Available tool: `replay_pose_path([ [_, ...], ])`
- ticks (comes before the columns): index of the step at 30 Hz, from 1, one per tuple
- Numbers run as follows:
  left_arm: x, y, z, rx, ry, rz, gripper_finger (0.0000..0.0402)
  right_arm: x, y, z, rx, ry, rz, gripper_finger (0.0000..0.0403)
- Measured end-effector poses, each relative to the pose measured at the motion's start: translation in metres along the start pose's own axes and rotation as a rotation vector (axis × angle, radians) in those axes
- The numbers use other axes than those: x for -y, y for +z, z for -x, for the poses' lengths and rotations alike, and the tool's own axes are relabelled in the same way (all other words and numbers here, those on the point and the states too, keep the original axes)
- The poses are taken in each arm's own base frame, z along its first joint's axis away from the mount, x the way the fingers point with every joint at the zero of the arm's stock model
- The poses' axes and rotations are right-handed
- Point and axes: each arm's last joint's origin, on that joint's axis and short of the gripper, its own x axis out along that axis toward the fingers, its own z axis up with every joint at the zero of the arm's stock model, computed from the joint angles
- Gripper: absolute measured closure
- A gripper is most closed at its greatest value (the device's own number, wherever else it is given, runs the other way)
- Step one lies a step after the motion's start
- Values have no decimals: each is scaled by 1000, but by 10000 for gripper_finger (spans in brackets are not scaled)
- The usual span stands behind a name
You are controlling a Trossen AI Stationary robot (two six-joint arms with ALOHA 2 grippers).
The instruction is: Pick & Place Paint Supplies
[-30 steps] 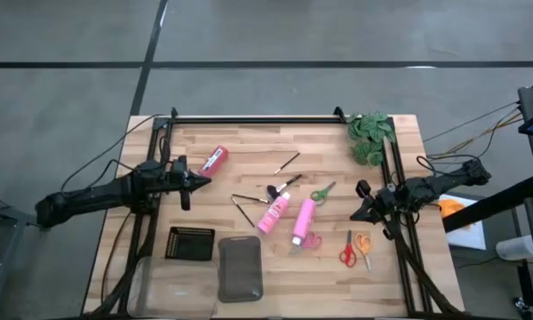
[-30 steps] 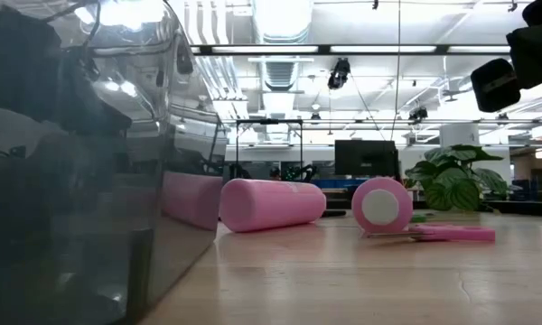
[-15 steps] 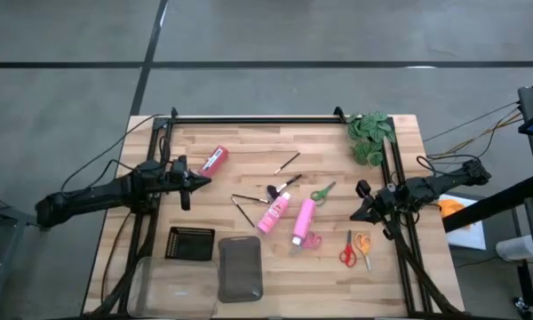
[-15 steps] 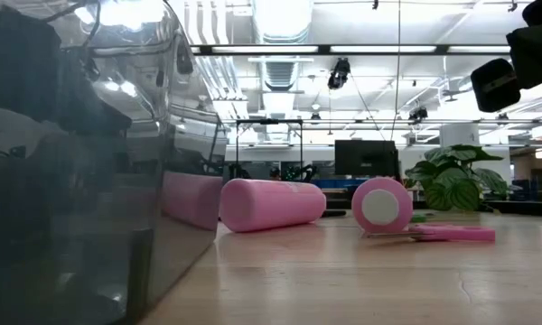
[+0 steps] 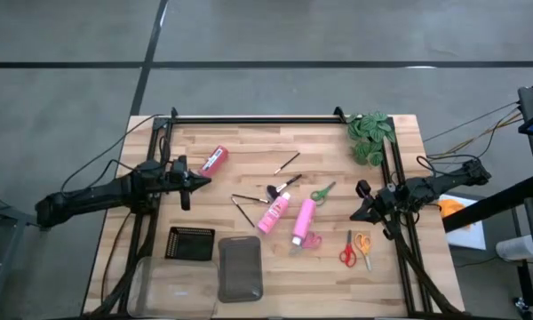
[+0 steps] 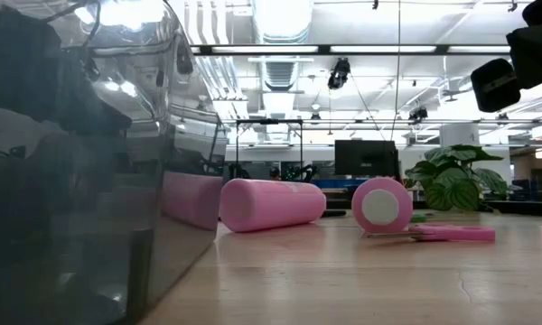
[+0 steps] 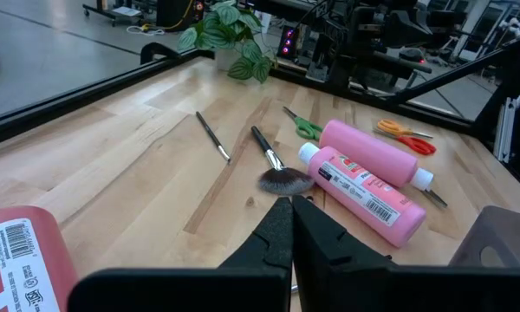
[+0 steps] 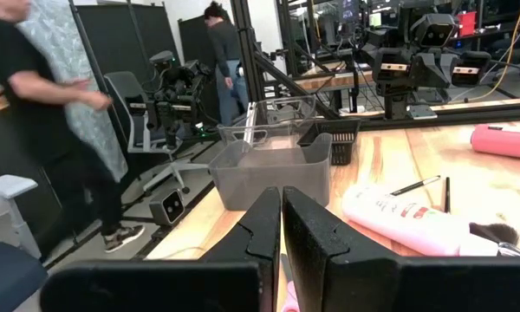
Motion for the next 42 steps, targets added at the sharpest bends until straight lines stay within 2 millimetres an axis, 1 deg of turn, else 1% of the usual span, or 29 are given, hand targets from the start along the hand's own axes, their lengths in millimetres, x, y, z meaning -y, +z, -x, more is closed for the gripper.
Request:
replay_pose_path([
  [16, 0, 0, 0, 0, 0, 0, 401, 0, 0, 0, 0, 0, 0, 388],
  [17, 0, 0, 0, 0, 0, 0, 401, 0, 0, 0, 0, 0, 16, 388],
  [18, 0, 0, 0, 0, 0, 0, 401, 0, 0, 0, 0, -3, 68, 388],
  [23, 0, 0, 0, 0, 0, 0, 401, 0, 0, 0, -1, -3, 409, 388],
  [26, 0, 0, 0, 0, 0, 0, 401, 0, 0, 0, -2, -3, 520, 388],
  [28, 0, 0, 0, 0, 0, 0, 401, 0, 0, 0, -2, -3, 545, 388],
  [35, 0, 0, 0, 0, 0, 0, 401, 0, 0, 0, -3, -7, 526, 388],
  [40, 0, 0, 0, 0, 0, 0, 401, 4, 1, 0, -5, -151, 541, 388],
  [42, 0, 0, 0, 0, 0, 0, 401, 5, 2, 0, 1, -176, 539, 388],
])
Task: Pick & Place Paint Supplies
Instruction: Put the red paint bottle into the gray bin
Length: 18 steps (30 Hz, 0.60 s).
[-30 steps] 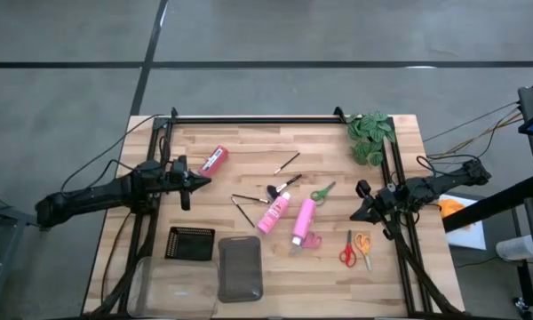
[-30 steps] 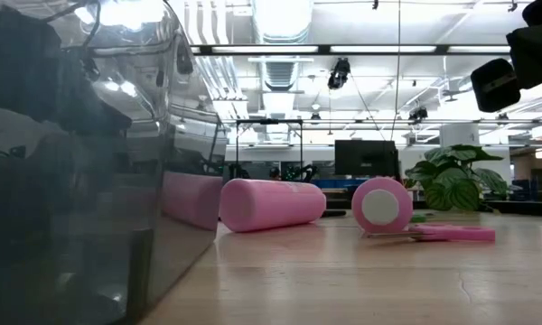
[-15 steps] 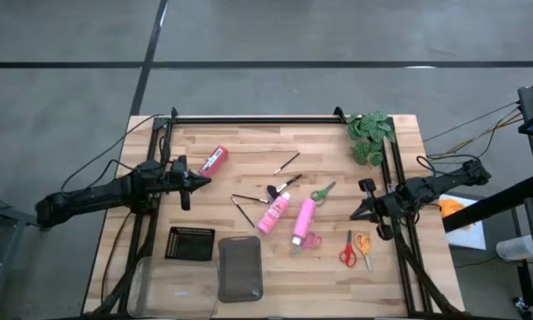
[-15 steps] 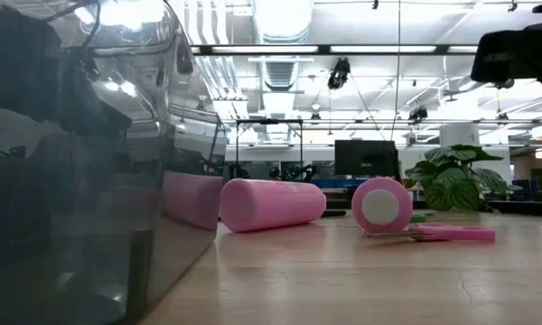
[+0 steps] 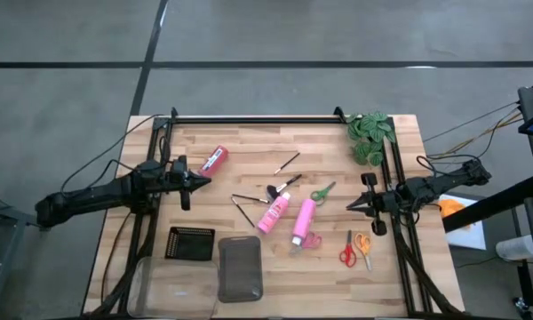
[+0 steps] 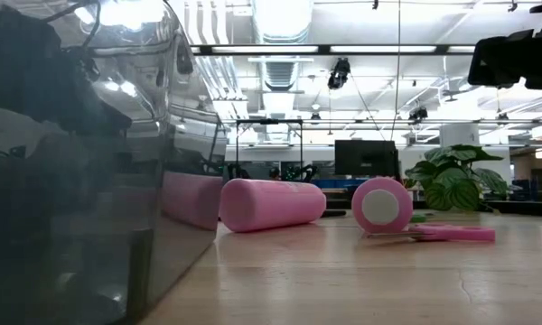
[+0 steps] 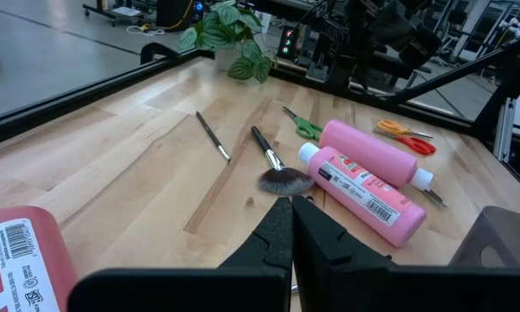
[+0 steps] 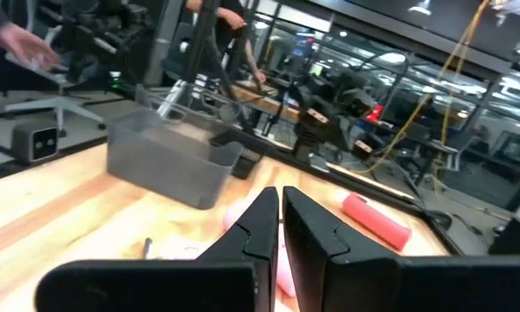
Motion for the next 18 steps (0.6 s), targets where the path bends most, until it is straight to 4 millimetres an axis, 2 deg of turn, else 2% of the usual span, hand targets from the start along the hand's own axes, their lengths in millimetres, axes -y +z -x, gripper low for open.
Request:
replay_pose_path([
  [8, 0, 0, 0, 3, -1, 14, 401, 0, 0, 0, -2, -5, -1, 388],
  [15, 3, 18, 2, 177, -82, 482, 401, 0, 0, 0, -2, -5, -1, 388],
  [18, 7, 30, 5, 246, -148, 523, 401, 0, 0, 0, -2, -5, -1, 388],
])
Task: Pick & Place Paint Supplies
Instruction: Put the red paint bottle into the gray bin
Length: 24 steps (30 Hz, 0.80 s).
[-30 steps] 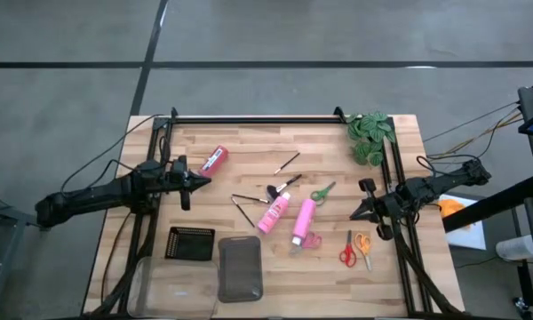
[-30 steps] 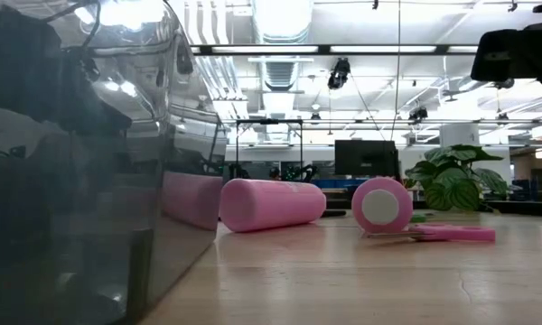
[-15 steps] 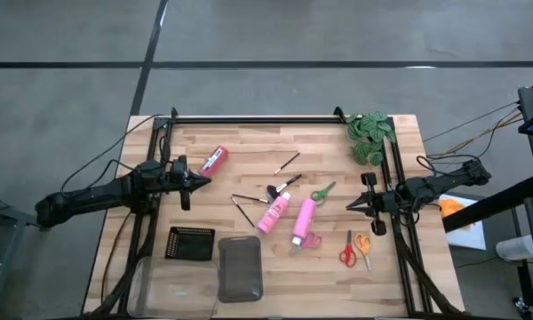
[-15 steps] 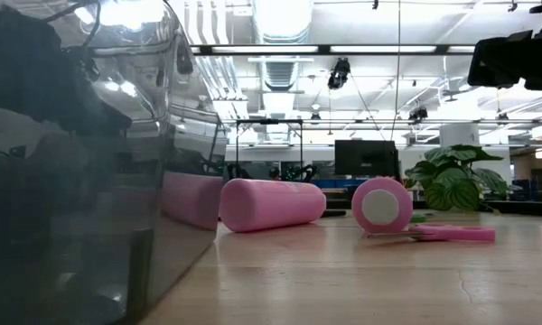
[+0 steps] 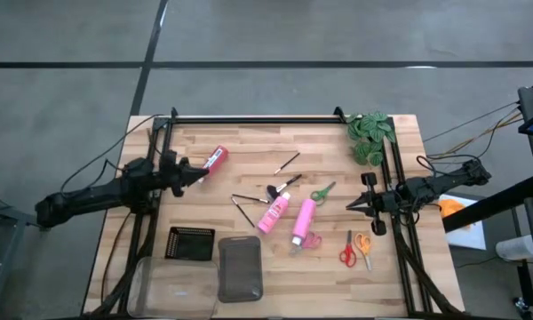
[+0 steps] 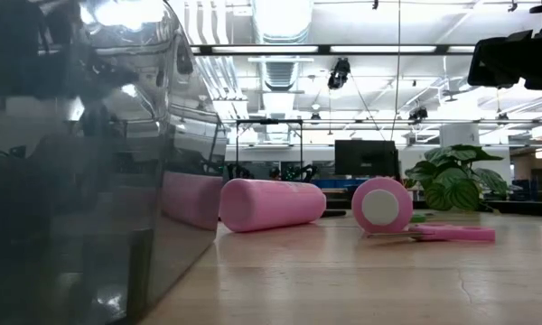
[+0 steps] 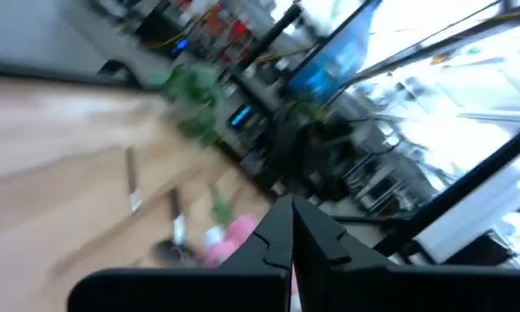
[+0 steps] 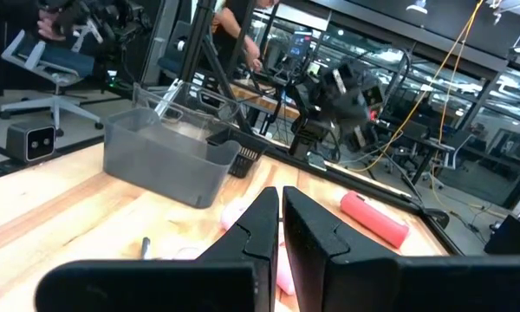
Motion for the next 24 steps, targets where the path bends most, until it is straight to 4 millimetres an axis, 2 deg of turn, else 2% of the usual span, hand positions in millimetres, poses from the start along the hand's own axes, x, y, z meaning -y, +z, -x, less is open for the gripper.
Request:
replay_pose_path([
  [3, 14, 10, 1, -104, -85, -86, 401, 0, 0, 0, 0, 0, 0, 388],
  [6, 28, 23, 5, -202, -48, -82, 401, 0, 0, 0, 0, 0, 0, 388],
  [8, 36, 32, 7, -256, 37, -69, 401, 0, 0, 0, 0, 0, 0, 388],
  [13, 51, 55, 12, -364, 379, -22, 401, 0, 0, 0, 0, 1, 0, 388],
  [19, 62, 74, -8, -512, 580, -34, 401, 0, 0, 0, 0, 1, 0, 388],
  [24, 58, 78, -31, -622, 736, -79, 401, 0, 0, 0, 1, 1, 0, 388],
])
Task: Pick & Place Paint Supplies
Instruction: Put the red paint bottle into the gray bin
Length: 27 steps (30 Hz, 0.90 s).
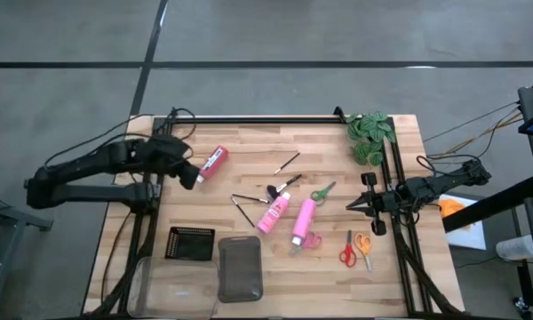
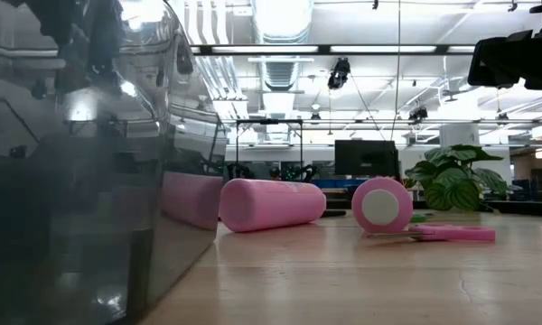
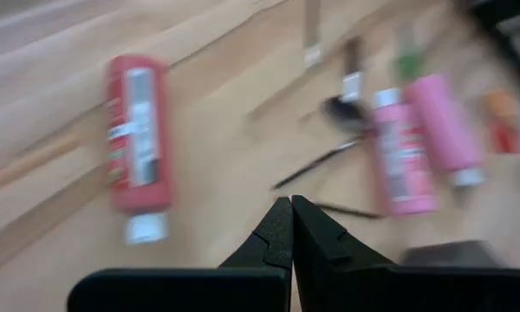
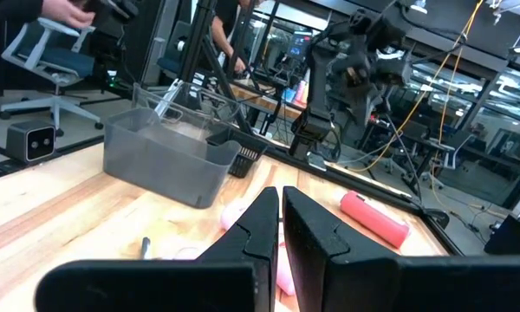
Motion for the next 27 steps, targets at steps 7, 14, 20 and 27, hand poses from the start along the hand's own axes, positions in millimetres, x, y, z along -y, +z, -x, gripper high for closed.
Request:
replay_pose_path([
  [7, 5, 6, -26, -103, 123, -15, 401, 0, 0, 0, 0, 0, 0, 388],
  [14, -1, -2, -44, -117, 177, 72, 401, 0, 0, 0, 0, 0, 0, 388],
  [20, -6, -10, -42, -101, 161, 157, 401, 0, 0, 0, 0, 0, 0, 388],
  [27, -8, -13, -35, -120, 131, 186, 353, 0, 0, 0, 1, 0, 0, 388],
])
